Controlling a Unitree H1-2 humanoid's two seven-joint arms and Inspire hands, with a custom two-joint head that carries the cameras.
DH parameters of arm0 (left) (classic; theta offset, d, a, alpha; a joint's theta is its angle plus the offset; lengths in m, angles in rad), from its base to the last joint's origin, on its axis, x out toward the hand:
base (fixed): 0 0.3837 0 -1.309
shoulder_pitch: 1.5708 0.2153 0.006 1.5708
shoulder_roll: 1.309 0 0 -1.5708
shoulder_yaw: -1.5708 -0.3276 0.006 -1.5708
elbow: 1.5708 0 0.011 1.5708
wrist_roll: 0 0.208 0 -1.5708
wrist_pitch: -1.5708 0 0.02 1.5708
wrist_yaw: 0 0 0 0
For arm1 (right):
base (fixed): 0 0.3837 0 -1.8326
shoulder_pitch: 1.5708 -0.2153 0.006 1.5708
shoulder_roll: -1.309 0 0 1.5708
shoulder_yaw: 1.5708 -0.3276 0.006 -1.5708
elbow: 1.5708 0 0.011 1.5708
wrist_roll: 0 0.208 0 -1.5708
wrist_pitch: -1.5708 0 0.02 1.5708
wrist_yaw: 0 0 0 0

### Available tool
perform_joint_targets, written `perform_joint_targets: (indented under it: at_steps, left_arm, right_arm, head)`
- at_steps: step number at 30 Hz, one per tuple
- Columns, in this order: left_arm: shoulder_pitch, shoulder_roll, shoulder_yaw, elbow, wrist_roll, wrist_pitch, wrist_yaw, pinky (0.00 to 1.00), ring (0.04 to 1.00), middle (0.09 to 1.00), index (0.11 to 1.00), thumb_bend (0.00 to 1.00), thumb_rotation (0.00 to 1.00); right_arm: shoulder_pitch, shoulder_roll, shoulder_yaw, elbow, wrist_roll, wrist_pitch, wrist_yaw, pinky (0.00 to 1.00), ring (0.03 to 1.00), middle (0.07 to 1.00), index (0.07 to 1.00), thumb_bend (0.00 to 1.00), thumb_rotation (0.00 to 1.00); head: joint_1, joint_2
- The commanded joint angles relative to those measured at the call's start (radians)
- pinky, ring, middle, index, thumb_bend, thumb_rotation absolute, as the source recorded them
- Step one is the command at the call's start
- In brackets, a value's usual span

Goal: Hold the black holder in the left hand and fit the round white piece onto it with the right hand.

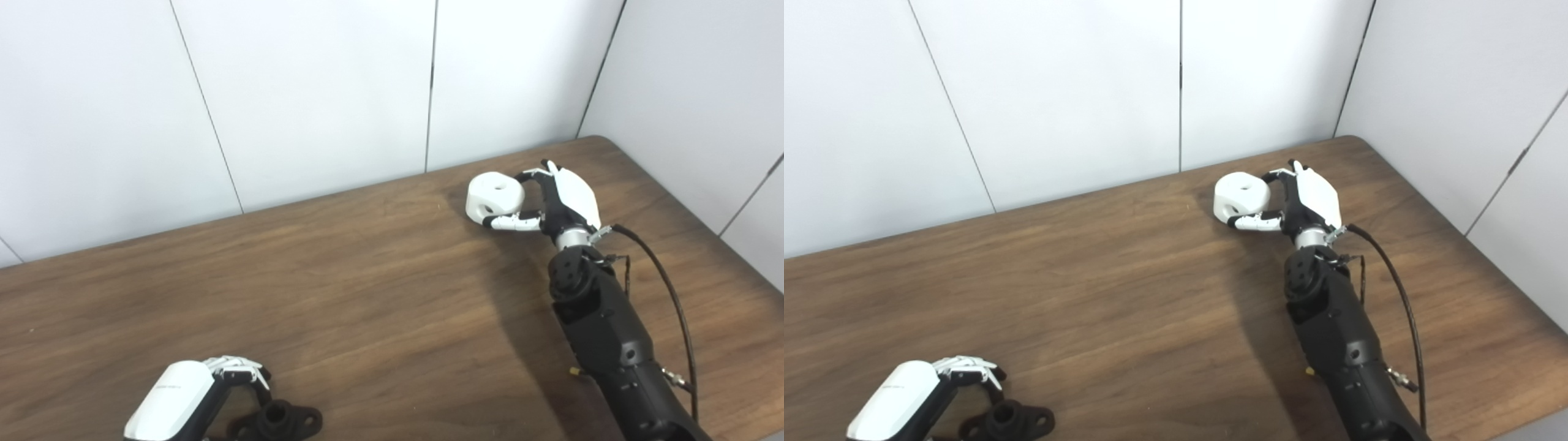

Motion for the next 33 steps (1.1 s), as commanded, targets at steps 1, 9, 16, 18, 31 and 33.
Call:
perform_joint_targets:
  at_steps: [1, 9, 16, 18, 31, 33]
  left_arm:
    - [-0.002, 0.014, -0.003, 0.009, 0.001, -0.015, 0.003, 0.76, 0.764, 0.711, 0.482, 0.52, 0.04]
    - [0.0, 0.01, -0.002, 0.013, -0.001, -0.025, 0.012, 0.76, 0.759, 0.709, 0.482, 0.52, 0.04]
    - [-0.003, 0.01, -0.002, 0.012, -0.002, -0.03, 0.011, 0.76, 0.756, 0.708, 0.482, 0.52, 0.04]
    - [-0.004, 0.01, -0.002, 0.012, -0.003, -0.03, 0.01, 0.76, 0.758, 0.71, 0.482, 0.52, 0.04]
    - [-0.002, 0.005, -0.005, 0.02, 0.011, -0.026, 0.012, 0.76, 0.759, 0.709, 0.482, 0.52, 0.04]
    - [0.0, 0.003, -0.005, 0.02, 0.01, -0.025, 0.013, 0.76, 0.757, 0.708, 0.482, 0.52, 0.04]
  right_arm:
    - [-0.035, -0.034, -0.002, -0.02, 0.005, -0.013, -0.037, 1.0, 1.0, 0.967, 0.727, 0.87, 0.37]
    - [-0.038, -0.032, 0.005, -0.009, 0.028, -0.018, -0.059, 1.0, 1.0, 0.959, 0.72, 0.85, 0.36]
    - [-0.044, -0.033, 0.018, 0.0, 0.033, -0.019, -0.079, 1.0, 1.0, 0.956, 0.708, 0.84, 0.35]
    - [-0.045, -0.034, 0.023, 0.002, 0.033, -0.021, -0.085, 1.0, 0.997, 0.956, 0.705, 0.83, 0.35]
    - [-0.049, -0.03, 0.02, 0.072, 0.077, -0.115, -0.194, 1.0, 0.959, 0.897, 0.505, 0.54, 0.17]
    - [-0.051, -0.027, 0.016, 0.088, 0.091, -0.136, -0.218, 1.0, 0.96, 0.889, 0.492, 0.52, 0.15]
  head:
    - [0.0, 0.001]
    - [0.0, -0.001]
    - [-0.001, 0.002]
    - [0.002, 0.0]
    - [0.016, 0.001]
    - [0.016, 0.0]
